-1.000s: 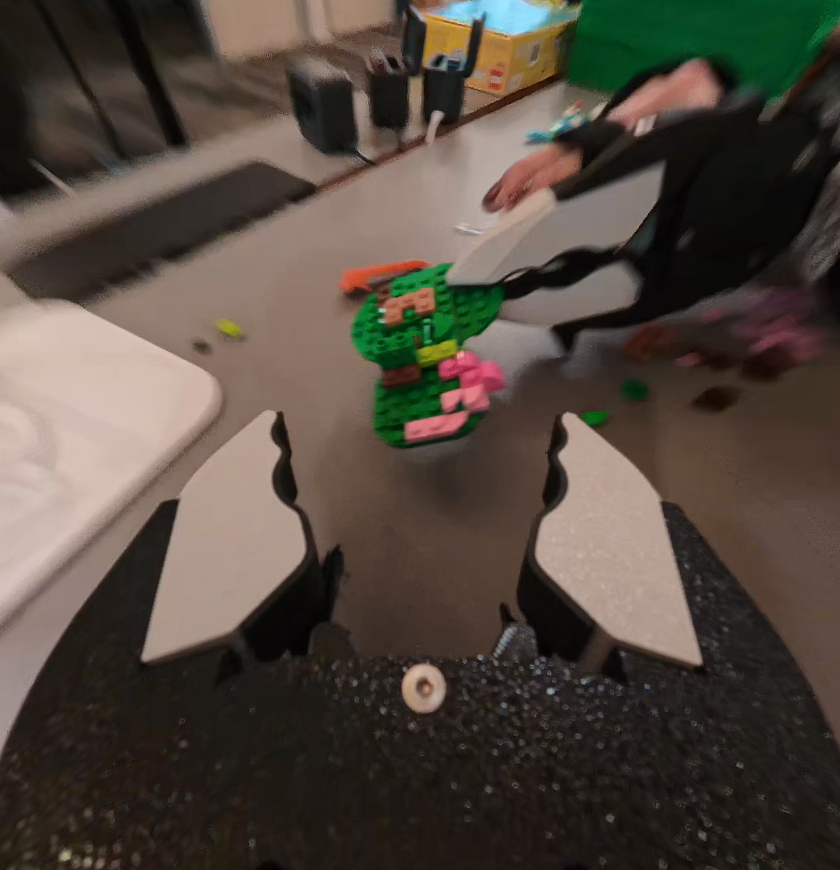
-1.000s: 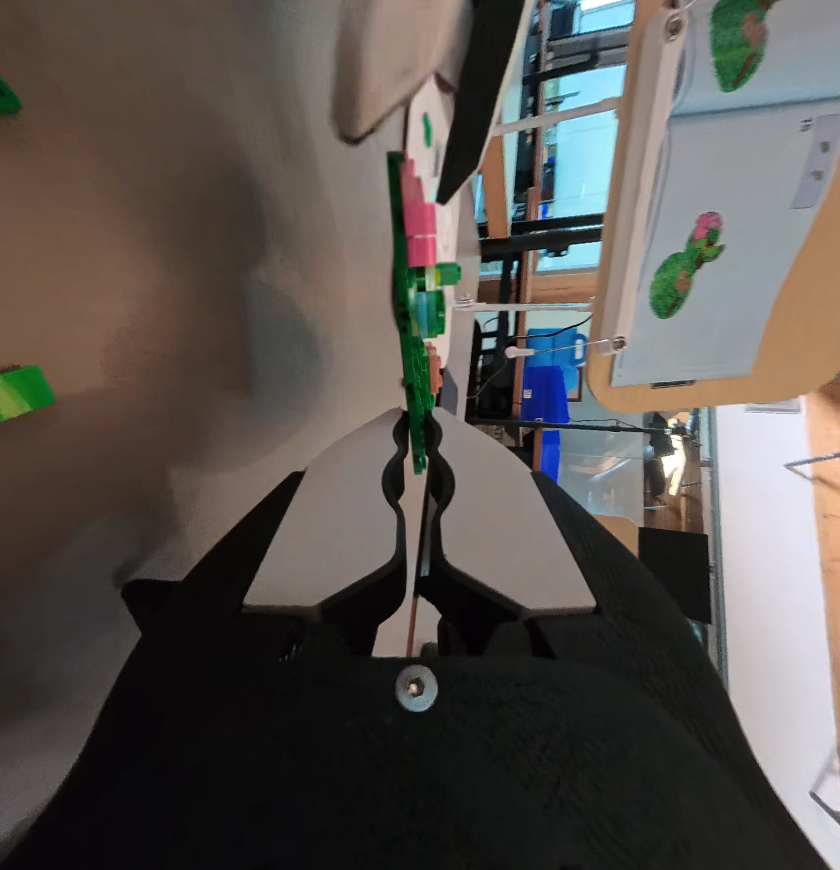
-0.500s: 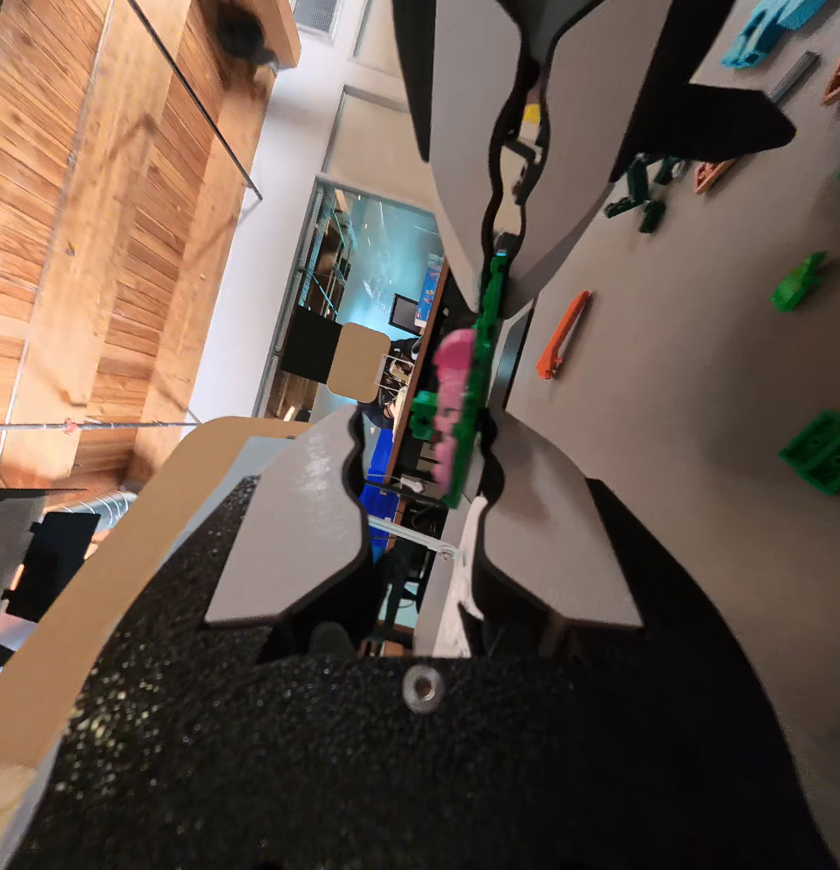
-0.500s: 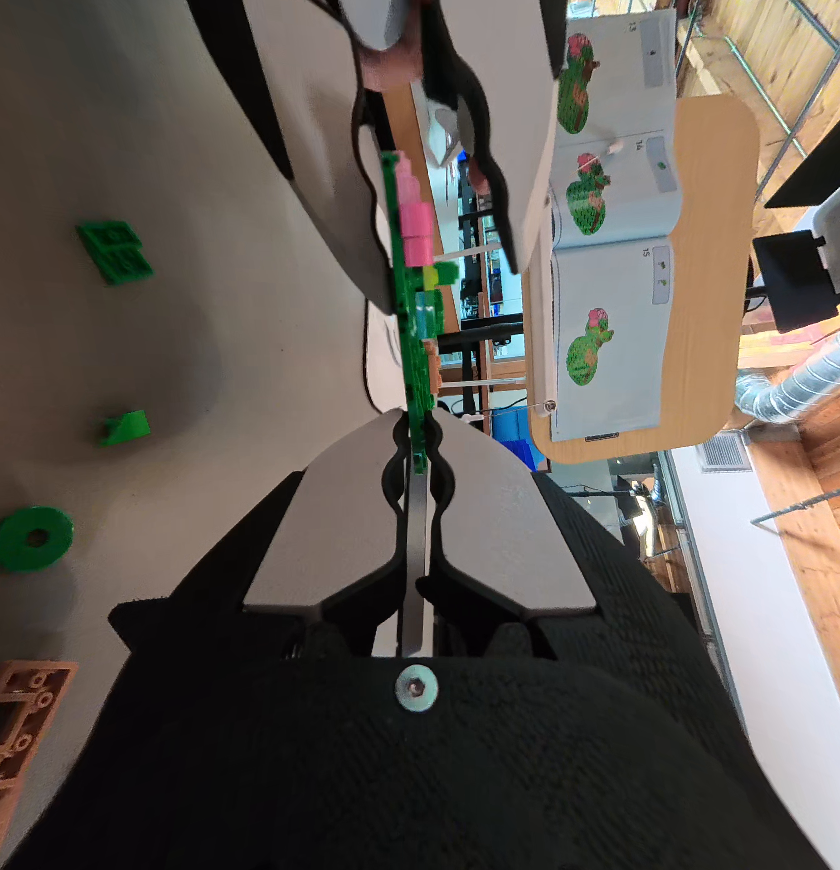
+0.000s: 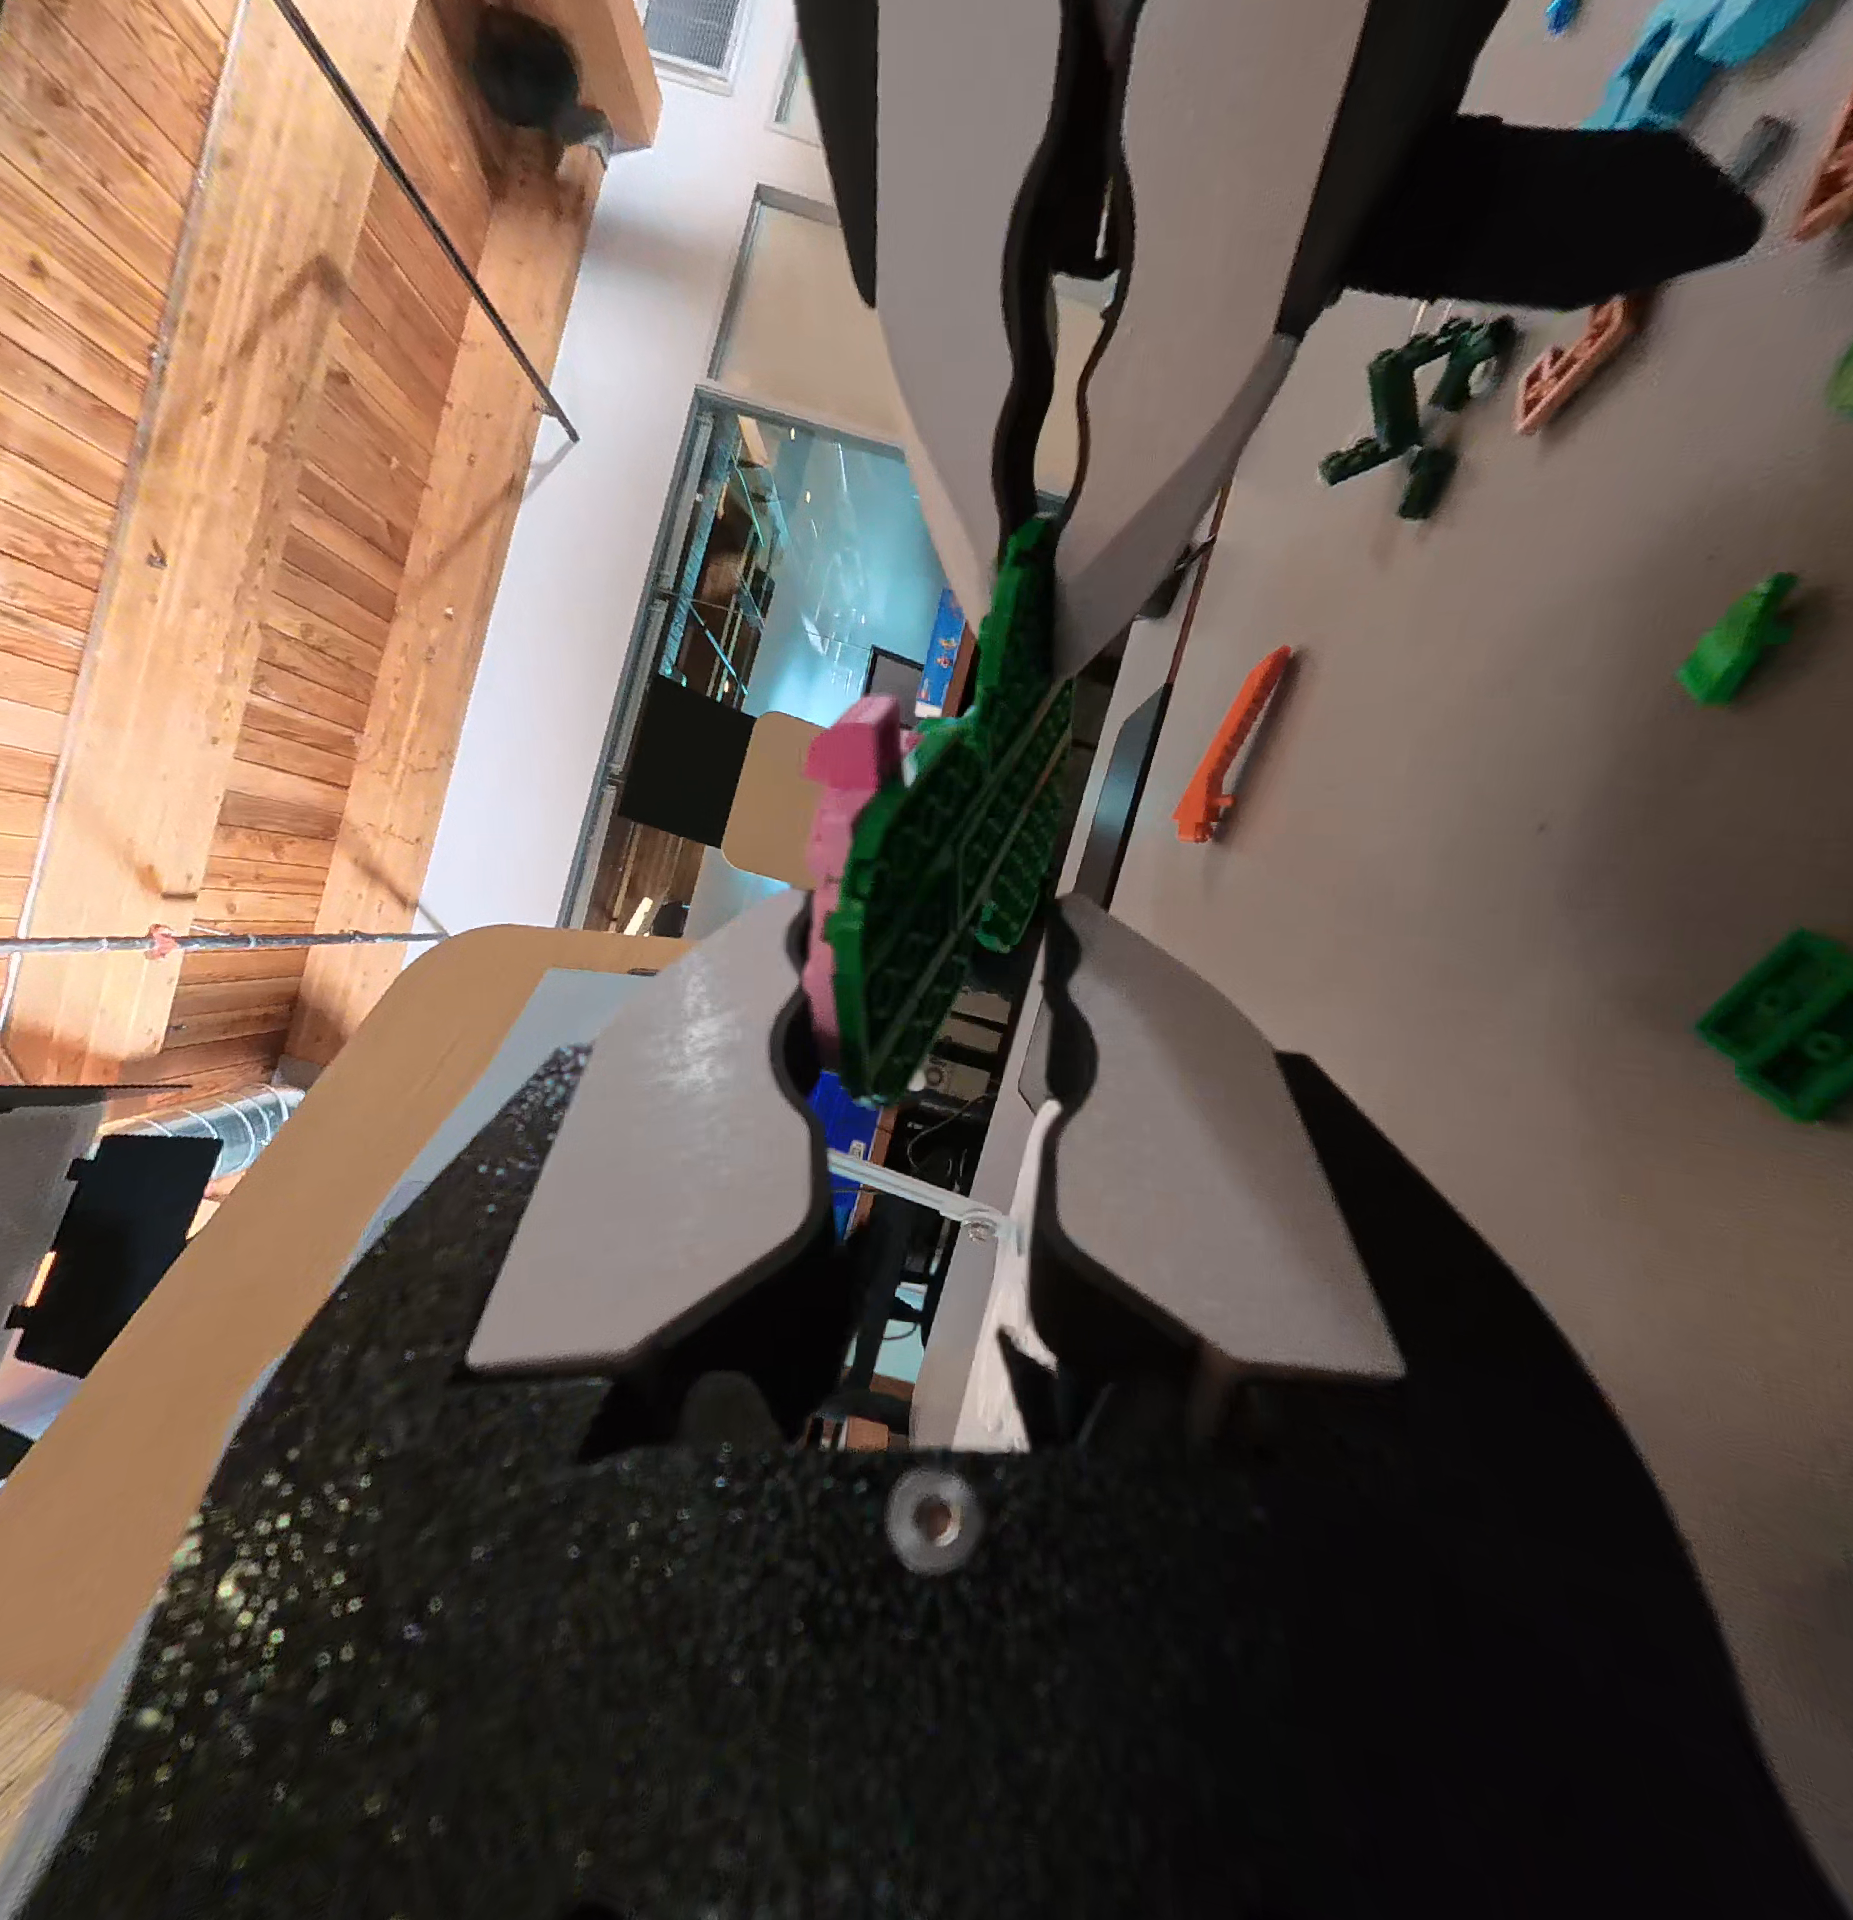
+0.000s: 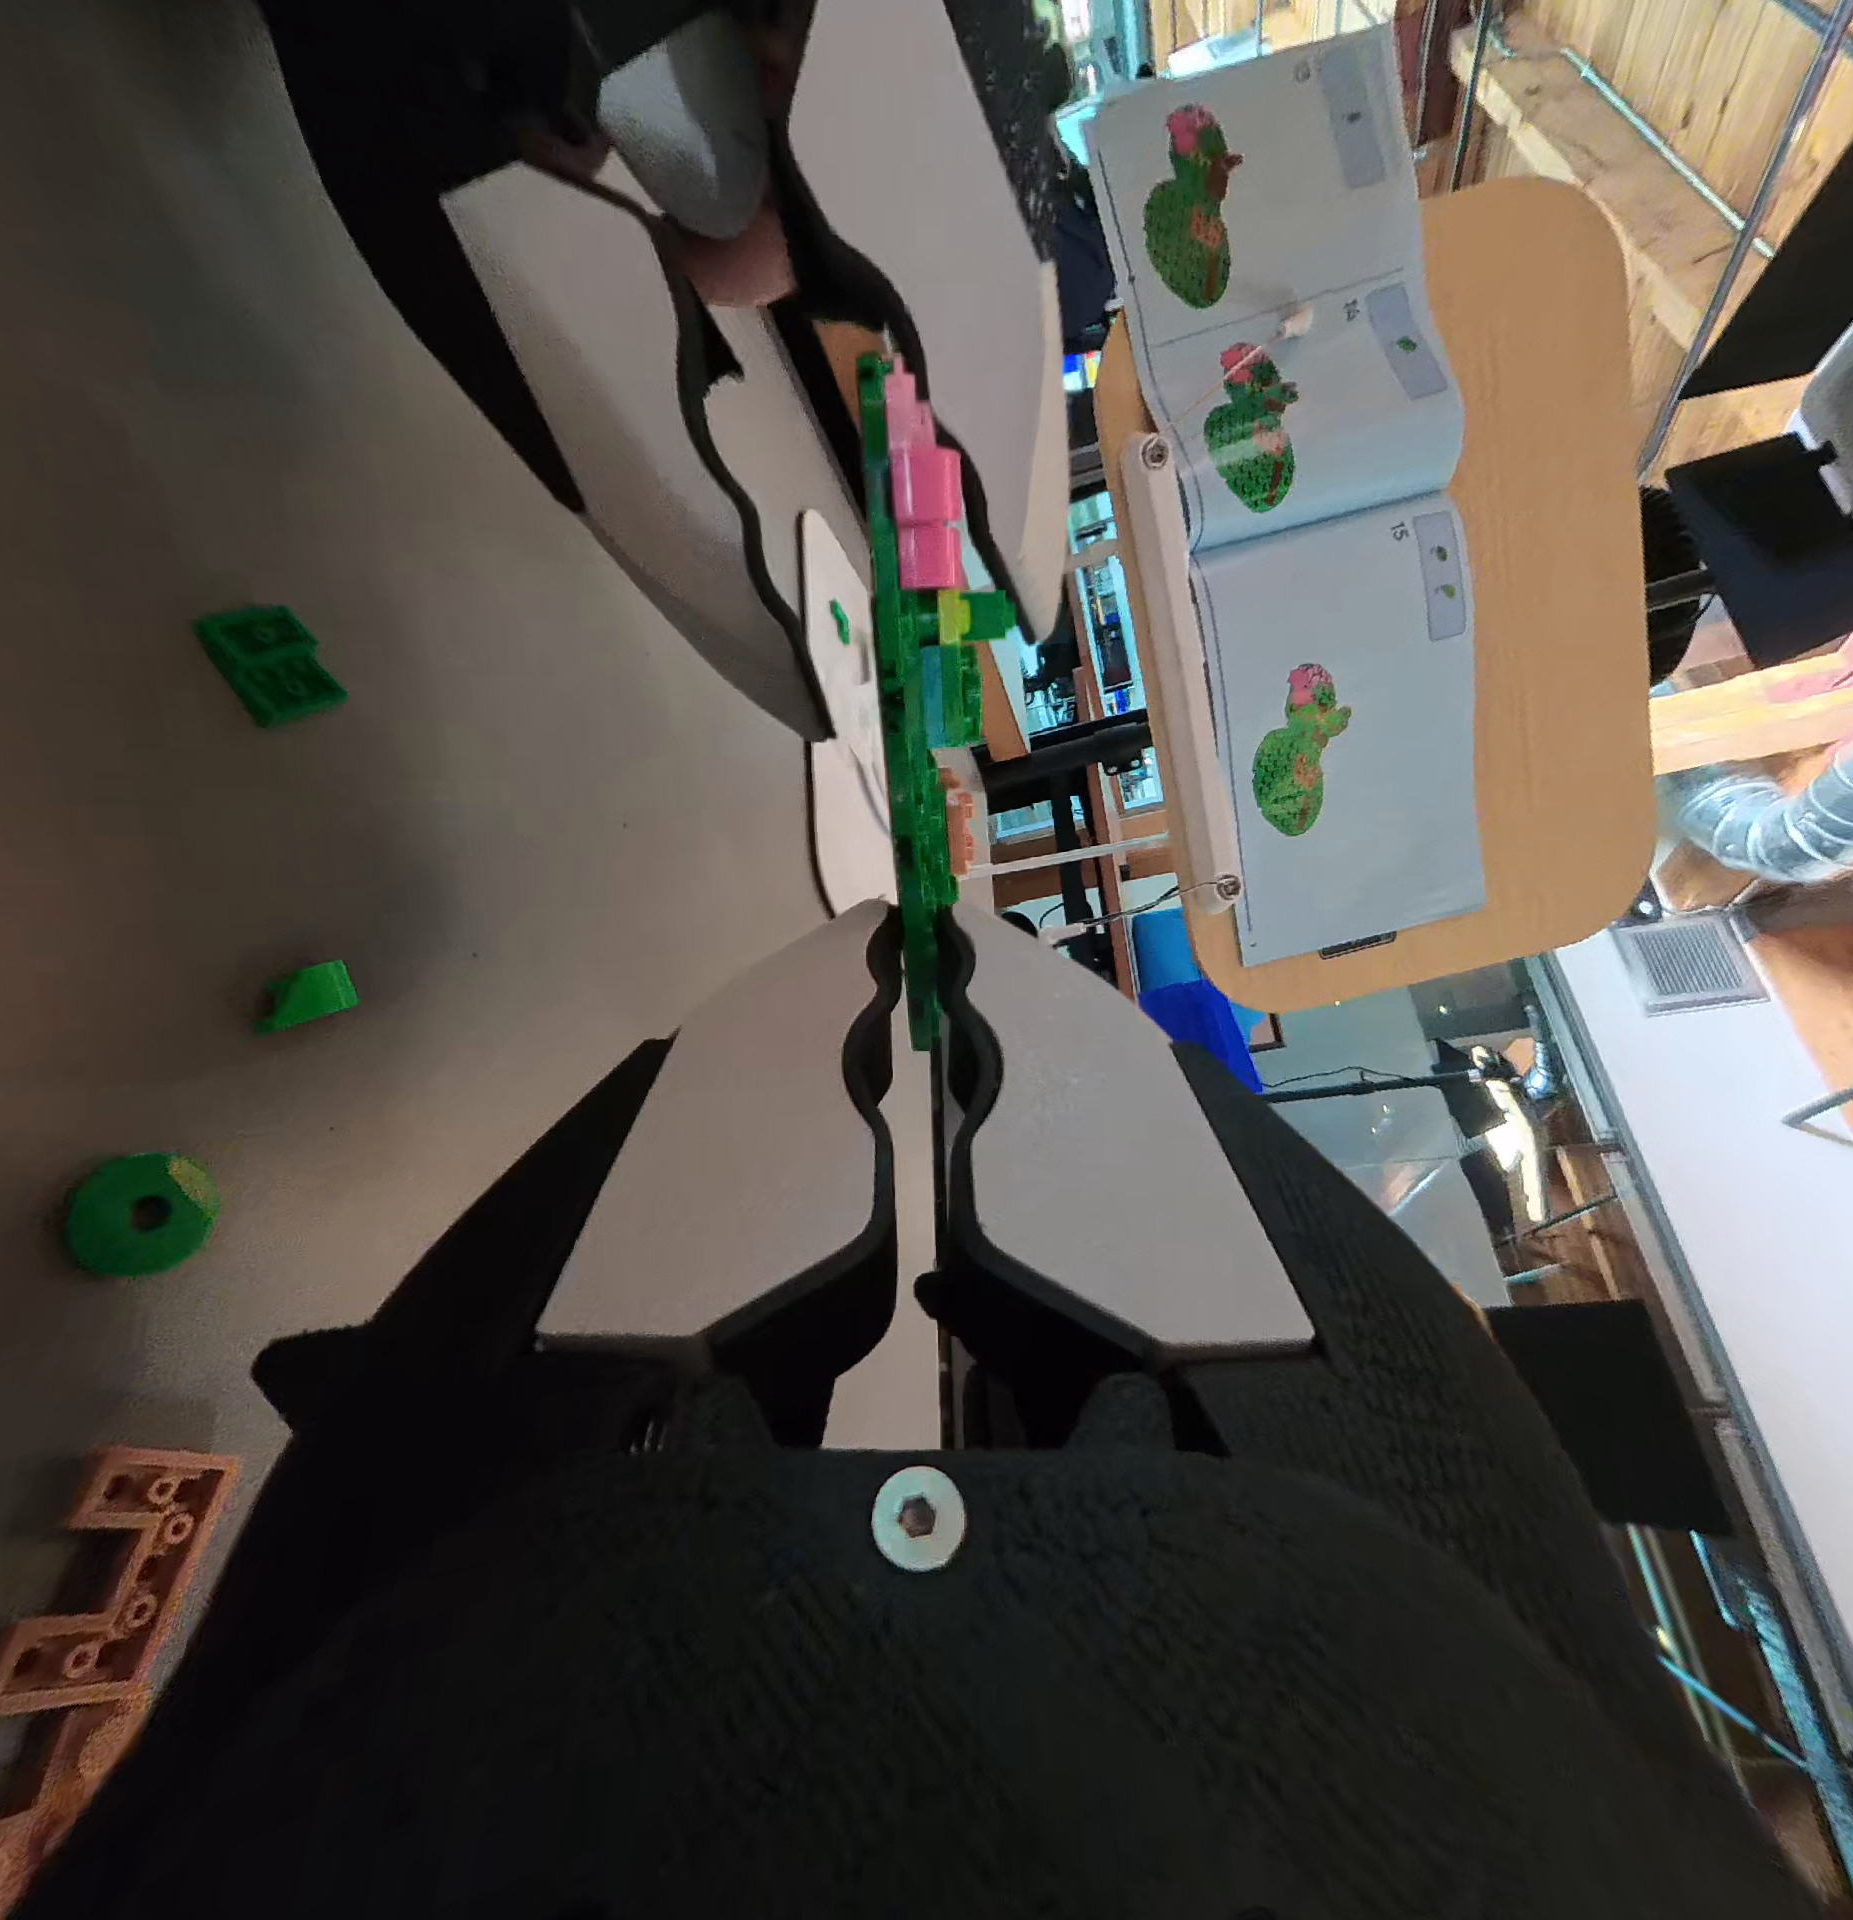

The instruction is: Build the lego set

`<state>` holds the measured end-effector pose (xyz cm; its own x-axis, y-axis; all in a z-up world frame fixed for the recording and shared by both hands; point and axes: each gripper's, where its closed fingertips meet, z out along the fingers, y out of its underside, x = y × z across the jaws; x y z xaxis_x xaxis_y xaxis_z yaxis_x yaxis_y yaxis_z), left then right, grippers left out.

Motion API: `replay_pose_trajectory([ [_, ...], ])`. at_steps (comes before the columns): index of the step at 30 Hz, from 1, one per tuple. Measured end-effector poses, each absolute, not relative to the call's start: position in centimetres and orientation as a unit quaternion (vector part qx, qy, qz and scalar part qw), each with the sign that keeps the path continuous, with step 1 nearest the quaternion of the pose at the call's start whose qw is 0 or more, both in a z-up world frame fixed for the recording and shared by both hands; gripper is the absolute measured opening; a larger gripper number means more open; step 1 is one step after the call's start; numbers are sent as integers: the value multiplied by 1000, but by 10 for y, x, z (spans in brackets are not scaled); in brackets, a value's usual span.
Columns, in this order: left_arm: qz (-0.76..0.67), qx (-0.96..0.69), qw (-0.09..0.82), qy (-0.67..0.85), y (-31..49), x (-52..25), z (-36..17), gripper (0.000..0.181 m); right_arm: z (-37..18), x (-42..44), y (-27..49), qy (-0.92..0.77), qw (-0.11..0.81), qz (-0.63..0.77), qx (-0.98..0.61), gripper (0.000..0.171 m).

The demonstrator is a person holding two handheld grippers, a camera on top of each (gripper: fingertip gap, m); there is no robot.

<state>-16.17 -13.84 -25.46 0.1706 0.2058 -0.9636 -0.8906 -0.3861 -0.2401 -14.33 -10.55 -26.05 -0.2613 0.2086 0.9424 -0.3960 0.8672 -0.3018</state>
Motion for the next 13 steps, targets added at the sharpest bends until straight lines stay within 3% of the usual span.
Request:
replay_pose_trajectory([
  [1, 582, -594, 476, 286, -139, -161, -253, 29, -262, -143, -105, -756, 603, 246, 67, 4],
  [5, 560, -616, 471, 292, -138, -161, -256, 27, -266, -144, -103, -765, 586, 266, 37, 5],
  [9, 622, -589, 423, 297, -138, -170, -258, 27, -267, -150, -84, -790, 535, 288, -74, 19],
  [11, 645, -580, 401, 294, -140, -177, -259, 27, -270, -151, -74, -804, 481, 316, -153, 17],
  [13, 661, -575, 382, 295, -140, -182, -262, 27, -285, -144, -73, -833, 367, 343, -234, 17],
])
